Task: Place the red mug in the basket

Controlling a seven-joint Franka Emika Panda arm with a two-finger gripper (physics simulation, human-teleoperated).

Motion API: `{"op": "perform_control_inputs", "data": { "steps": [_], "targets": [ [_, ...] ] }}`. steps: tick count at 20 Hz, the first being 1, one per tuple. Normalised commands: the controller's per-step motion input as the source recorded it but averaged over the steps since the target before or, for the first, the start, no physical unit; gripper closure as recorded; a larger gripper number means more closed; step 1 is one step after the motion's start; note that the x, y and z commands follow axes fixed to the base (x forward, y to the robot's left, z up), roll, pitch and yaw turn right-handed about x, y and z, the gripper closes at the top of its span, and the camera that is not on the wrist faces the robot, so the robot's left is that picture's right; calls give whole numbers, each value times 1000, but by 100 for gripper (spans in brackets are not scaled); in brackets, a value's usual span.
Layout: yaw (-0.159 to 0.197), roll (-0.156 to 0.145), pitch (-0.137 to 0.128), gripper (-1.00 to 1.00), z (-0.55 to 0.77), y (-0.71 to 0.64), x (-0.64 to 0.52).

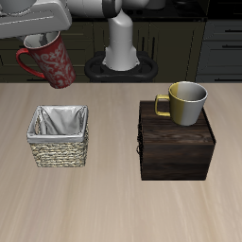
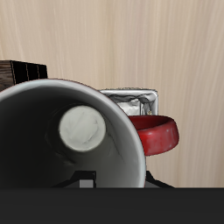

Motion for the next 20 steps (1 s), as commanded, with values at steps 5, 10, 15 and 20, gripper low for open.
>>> {"op": "perform_control_inputs", "data": {
  "steps": [5, 10, 15, 20],
  "targets": [
    [-45, -34, -7, 100, -62, -312, 19],
    [-33, -27, 17, 100, -211, -155, 21],
    [-9, -17, 29, 100, -295, -72, 6],
    [-5, -15, 13, 100, -222, -105, -22]
  ]
}}
